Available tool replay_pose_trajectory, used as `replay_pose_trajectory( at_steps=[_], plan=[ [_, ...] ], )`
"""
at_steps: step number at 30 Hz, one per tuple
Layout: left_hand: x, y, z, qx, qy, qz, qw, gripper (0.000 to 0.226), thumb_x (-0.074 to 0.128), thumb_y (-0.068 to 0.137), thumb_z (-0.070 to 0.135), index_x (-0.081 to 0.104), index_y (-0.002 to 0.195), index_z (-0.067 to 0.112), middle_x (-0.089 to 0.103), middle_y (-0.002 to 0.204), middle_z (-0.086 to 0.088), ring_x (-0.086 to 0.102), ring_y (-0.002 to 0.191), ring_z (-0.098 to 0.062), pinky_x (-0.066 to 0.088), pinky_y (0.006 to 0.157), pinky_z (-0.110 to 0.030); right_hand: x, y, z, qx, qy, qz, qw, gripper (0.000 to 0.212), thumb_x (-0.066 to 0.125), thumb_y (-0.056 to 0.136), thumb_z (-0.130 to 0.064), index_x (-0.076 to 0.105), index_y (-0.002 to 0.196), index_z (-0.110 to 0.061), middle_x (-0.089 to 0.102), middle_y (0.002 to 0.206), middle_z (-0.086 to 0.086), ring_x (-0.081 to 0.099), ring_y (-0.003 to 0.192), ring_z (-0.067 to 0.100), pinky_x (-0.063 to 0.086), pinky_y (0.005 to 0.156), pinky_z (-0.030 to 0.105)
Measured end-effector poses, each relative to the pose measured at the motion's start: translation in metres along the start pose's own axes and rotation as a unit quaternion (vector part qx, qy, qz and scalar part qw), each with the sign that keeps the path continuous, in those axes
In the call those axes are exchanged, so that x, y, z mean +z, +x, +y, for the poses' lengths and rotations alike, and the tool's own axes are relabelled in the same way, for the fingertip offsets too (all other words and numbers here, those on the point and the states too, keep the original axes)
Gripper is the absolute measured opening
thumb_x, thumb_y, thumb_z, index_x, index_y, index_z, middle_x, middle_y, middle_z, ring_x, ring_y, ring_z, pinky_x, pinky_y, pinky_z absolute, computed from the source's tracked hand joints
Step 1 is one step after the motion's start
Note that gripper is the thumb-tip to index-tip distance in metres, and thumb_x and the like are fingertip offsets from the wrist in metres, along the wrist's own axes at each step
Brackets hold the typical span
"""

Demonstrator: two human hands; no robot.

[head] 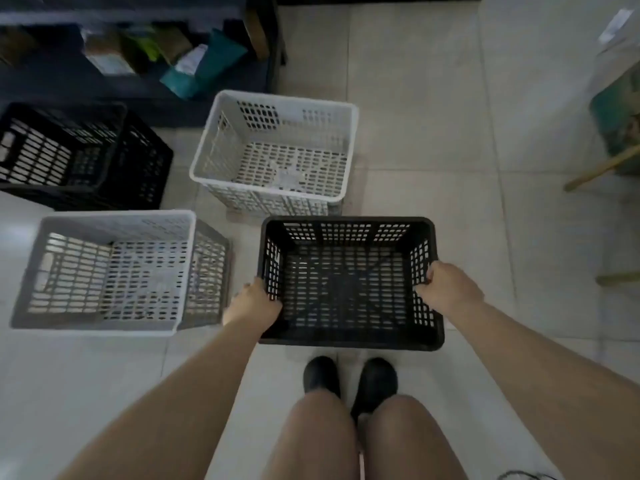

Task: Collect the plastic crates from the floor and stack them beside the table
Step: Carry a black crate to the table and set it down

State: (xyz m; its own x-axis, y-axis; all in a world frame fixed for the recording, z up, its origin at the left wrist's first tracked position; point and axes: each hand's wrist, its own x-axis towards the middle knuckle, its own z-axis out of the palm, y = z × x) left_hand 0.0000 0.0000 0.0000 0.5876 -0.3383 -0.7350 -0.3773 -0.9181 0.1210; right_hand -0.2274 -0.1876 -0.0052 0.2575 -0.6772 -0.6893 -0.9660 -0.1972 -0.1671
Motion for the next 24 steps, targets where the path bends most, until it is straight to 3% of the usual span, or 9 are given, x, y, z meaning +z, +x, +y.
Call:
replay_pose_trajectory(
  at_steps=[5,8,10,13,15,17,20,22,24],
  plan=[
    [0.069,0.104,-0.006,-0.084,0.005,0.011,0.996,0.067,0.057,0.087,0.022,0.024,0.144,0.010,0.030,0.149,-0.015,0.029,0.138,-0.038,0.035,0.108,-0.053,0.082,0.103,0.025,0.107,0.066,0.020,0.992,0.070,0.063,0.083,-0.031,0.029,0.140,-0.009,0.037,0.137,0.013,0.046,0.121,0.035,0.046,0.097,0.045],
    [0.096,0.161,-0.013,-0.141,-0.066,0.046,0.987,0.085,0.058,0.088,0.020,0.003,0.152,0.015,0.007,0.161,-0.012,0.015,0.146,-0.039,0.023,0.115,-0.057,0.116,0.157,0.042,0.175,0.111,0.054,0.977,0.090,0.068,0.081,-0.031,0.012,0.148,-0.010,0.024,0.148,0.013,0.036,0.130,0.037,0.040,0.103,0.050],
    [0.106,0.192,-0.016,-0.184,-0.176,0.061,0.965,0.091,0.060,0.088,0.019,-0.003,0.153,0.015,0.008,0.161,-0.014,0.019,0.145,-0.039,0.023,0.117,-0.053,0.133,0.187,0.054,0.219,0.177,0.052,0.958,0.095,0.070,0.080,-0.027,0.007,0.149,-0.010,0.024,0.149,0.016,0.035,0.131,0.038,0.036,0.107,0.051],
    [0.113,0.220,-0.022,-0.212,-0.335,0.094,0.913,0.080,0.066,0.081,0.016,0.023,0.147,0.010,0.041,0.145,-0.021,0.048,0.125,-0.039,0.041,0.107,-0.051,0.147,0.213,0.071,0.245,0.255,0.116,0.928,0.069,0.066,0.080,-0.017,0.031,0.137,-0.006,0.044,0.134,0.022,0.049,0.118,0.041,0.046,0.098,0.052],
    [0.110,0.224,-0.025,-0.215,-0.357,0.098,0.904,0.075,0.069,0.076,0.013,0.032,0.141,0.013,0.051,0.134,-0.019,0.057,0.106,-0.035,0.048,0.099,-0.051,0.145,0.221,0.079,0.260,0.281,0.125,0.915,0.056,0.064,0.079,-0.014,0.042,0.129,0.000,0.052,0.126,0.024,0.055,0.111,0.041,0.051,0.092,0.049],
    [0.104,0.216,-0.027,-0.207,-0.347,0.101,0.909,0.073,0.068,0.077,0.006,0.032,0.140,0.013,0.055,0.127,-0.019,0.054,0.092,-0.030,0.050,0.092,-0.045,0.135,0.219,0.085,0.268,0.292,0.092,0.913,0.046,0.062,0.081,-0.013,0.051,0.122,0.003,0.059,0.114,0.023,0.061,0.097,0.037,0.055,0.080,0.039],
    [0.082,0.192,-0.023,-0.201,-0.297,0.114,0.926,0.070,0.066,0.078,0.002,0.035,0.141,0.010,0.056,0.128,-0.020,0.057,0.102,-0.036,0.048,0.087,-0.040,0.106,0.201,0.089,0.234,0.282,0.082,0.927,0.010,0.055,0.083,-0.003,0.062,0.089,0.001,0.057,0.074,0.014,0.052,0.059,0.023,0.040,0.048,0.025],
    [0.057,0.163,-0.015,-0.196,-0.283,0.108,0.933,0.068,0.066,0.076,0.003,0.041,0.139,0.010,0.060,0.125,-0.020,0.060,0.109,-0.038,0.050,0.094,-0.044,0.078,0.179,0.087,0.220,0.271,0.087,0.933,0.013,0.054,0.083,0.000,0.057,0.072,-0.004,0.054,0.069,0.012,0.046,0.054,0.019,0.032,0.044,0.023],
    [0.025,0.129,-0.009,-0.199,-0.284,0.097,0.933,0.063,0.065,0.071,0.000,0.051,0.132,0.008,0.066,0.115,-0.020,0.064,0.101,-0.038,0.053,0.093,-0.048,0.036,0.145,0.078,0.220,0.259,0.065,0.938,0.008,0.055,0.084,-0.002,0.062,0.085,0.002,0.059,0.079,0.016,0.049,0.060,0.022,0.031,0.045,0.023]
  ],
)
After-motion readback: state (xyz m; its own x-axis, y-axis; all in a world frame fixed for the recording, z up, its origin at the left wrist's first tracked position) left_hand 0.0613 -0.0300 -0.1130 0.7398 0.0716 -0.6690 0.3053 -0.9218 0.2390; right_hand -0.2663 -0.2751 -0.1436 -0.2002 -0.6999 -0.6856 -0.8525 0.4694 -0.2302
